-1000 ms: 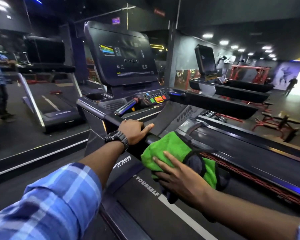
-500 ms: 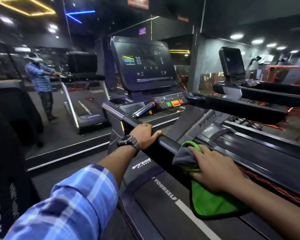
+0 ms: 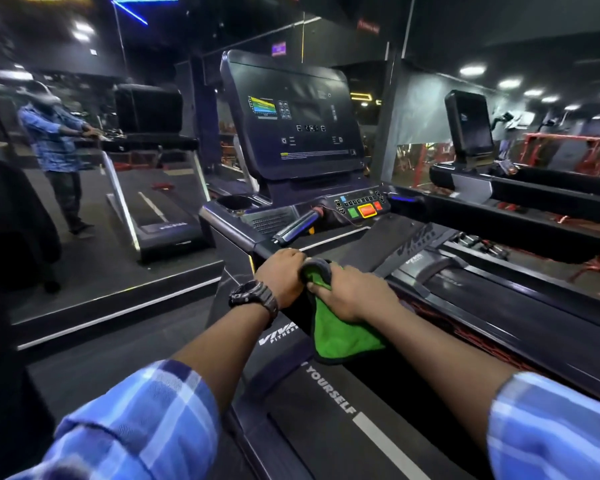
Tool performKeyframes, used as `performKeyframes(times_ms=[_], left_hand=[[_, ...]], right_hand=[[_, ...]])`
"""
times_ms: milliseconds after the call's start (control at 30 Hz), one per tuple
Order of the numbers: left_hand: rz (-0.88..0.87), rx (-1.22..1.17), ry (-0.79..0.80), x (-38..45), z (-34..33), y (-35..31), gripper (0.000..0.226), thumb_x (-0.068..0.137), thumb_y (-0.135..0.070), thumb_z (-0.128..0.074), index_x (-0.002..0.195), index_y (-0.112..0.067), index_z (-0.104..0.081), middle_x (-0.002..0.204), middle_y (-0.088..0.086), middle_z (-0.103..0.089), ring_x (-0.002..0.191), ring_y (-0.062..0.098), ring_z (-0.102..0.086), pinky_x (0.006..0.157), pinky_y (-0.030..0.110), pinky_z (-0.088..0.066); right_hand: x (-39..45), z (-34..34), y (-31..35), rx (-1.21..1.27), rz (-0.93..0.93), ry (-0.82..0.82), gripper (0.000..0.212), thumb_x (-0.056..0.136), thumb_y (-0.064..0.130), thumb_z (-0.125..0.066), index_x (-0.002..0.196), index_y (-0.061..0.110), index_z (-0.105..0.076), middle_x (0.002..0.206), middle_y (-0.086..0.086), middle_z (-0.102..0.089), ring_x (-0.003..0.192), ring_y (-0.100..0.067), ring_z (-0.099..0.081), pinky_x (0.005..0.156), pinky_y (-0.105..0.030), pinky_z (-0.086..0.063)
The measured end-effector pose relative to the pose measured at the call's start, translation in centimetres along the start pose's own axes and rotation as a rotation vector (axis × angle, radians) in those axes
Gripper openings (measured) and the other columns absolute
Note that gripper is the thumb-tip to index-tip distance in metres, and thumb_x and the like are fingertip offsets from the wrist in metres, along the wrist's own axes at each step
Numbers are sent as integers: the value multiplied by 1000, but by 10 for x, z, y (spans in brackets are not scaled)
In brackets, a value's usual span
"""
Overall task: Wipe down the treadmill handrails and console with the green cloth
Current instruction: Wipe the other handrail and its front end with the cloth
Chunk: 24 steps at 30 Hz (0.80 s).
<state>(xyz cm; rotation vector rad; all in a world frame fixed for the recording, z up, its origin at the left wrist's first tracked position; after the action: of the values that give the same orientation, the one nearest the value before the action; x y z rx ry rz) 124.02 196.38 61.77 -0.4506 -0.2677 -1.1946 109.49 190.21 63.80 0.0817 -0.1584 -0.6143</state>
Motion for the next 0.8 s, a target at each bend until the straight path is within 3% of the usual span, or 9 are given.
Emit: performKeyframes(times_ms=[167, 367, 500, 667, 800], left_hand=[[-56, -7, -38, -2, 3, 2, 52, 69, -27, -37, 103, 0, -65, 107, 19, -67, 106, 36, -59, 98, 44, -43], [-7, 66, 37, -13, 10, -29, 71, 67, -48, -21, 102, -4, -64, 106, 16, -66, 102, 36, -59, 93, 43, -46], [-34, 108, 94, -31, 17, -74, 48, 75, -43, -34, 94, -8, -62, 102, 15, -65, 99, 36, -60, 90, 39, -46], [-98, 160, 145, -47, 20, -140, 40, 82, -47, -43, 95, -15, -64, 101, 10, -67, 100, 34, -63, 81, 39, -52], [-61, 106, 133, -43, 25, -210, 56, 97, -58, -33, 90, -13, -65, 96, 10, -69, 94, 32, -64, 68, 33, -44]], right_hand=[[2, 2, 3, -29, -11, -32, 76, 80, 80, -36, 127, 21, -47, 128, -15, -59, 115, -37, -58, 91, -46, -45], [-40, 9, -4, -143, 25, -96, 81, 68, 75, -62, 119, 15, -46, 119, -13, -61, 109, -34, -61, 86, -43, -47], [-82, 16, -25, -195, 17, -116, 83, 66, 74, -66, 119, 15, -44, 118, -14, -58, 108, -34, -60, 84, -43, -48], [-152, 34, -62, -231, 8, -108, 81, 71, 73, -63, 124, 15, -43, 121, -13, -56, 106, -33, -61, 81, -41, -47], [-218, 61, -102, -320, 26, -45, 74, 74, 74, -58, 120, 17, -48, 118, -12, -60, 104, -32, -61, 76, -38, -46]])
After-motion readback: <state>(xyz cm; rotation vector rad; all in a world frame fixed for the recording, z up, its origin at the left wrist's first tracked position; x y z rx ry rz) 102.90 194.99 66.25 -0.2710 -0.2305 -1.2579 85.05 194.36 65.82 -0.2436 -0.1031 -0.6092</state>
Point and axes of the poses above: each hand's wrist, its own x-axis towards the middle knuckle, its own z-axis out of the back of the hand, y = z × x, the point moved 4 cm from there along x, towards the middle knuckle
